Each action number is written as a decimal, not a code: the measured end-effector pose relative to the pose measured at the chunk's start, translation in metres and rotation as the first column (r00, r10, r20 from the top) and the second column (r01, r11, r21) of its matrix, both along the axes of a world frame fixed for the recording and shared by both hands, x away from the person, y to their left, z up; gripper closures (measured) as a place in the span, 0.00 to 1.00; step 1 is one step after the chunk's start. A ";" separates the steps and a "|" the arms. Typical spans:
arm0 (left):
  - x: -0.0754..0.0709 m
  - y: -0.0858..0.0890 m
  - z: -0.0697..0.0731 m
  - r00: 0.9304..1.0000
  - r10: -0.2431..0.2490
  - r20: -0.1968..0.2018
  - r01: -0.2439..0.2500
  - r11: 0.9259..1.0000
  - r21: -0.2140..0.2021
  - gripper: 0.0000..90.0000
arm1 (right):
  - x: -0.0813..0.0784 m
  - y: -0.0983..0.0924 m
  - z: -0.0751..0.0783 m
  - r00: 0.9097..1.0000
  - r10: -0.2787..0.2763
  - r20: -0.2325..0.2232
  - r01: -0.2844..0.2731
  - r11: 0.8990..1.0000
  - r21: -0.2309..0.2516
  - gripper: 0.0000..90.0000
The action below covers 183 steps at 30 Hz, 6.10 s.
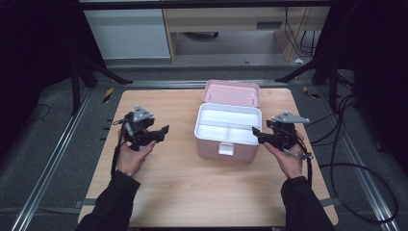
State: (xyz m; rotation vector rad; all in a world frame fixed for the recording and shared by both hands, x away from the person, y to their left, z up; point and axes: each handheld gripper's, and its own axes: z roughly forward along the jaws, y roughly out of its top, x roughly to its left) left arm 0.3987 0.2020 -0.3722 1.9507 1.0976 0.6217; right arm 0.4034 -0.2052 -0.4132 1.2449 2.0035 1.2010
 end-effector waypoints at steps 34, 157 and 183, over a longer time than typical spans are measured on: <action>0.026 -0.038 -0.049 0.986 -0.121 -0.110 0.126 0.991 0.037 0.61 | 0.012 0.043 -0.021 0.993 0.079 -0.089 -0.081 0.996 -0.030 0.64; 0.091 -0.035 -0.015 0.699 -0.582 -0.415 0.707 0.650 0.279 0.85 | 0.080 0.100 0.022 0.677 0.597 -0.431 -0.736 0.553 -0.390 0.90; 0.105 -0.044 -0.009 0.609 -0.588 -0.533 0.782 0.560 0.275 0.94 | 0.090 0.106 0.026 0.631 0.567 -0.529 -0.771 0.533 -0.348 0.93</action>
